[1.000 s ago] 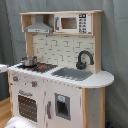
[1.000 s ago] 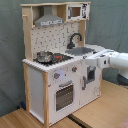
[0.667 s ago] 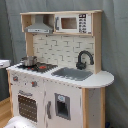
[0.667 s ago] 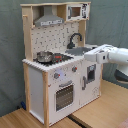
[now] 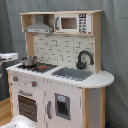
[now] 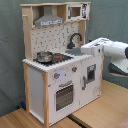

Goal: Play with the kitchen

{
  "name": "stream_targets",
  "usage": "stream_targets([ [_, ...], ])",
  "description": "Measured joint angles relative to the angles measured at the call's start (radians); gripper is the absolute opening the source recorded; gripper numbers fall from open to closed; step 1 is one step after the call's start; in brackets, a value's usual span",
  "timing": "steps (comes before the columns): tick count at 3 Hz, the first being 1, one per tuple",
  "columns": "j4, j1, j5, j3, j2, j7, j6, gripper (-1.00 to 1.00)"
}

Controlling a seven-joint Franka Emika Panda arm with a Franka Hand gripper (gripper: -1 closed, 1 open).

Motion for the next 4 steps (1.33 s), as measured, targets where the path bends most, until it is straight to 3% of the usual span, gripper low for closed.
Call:
stream_targets([
  [2,0.033,-0.133,0.0,-0.05,0.071,-0.04,0.143,1.0],
  [4,0.056,-0.276,0.0,-0.063,0.16,-0.07,0.274,1.0],
])
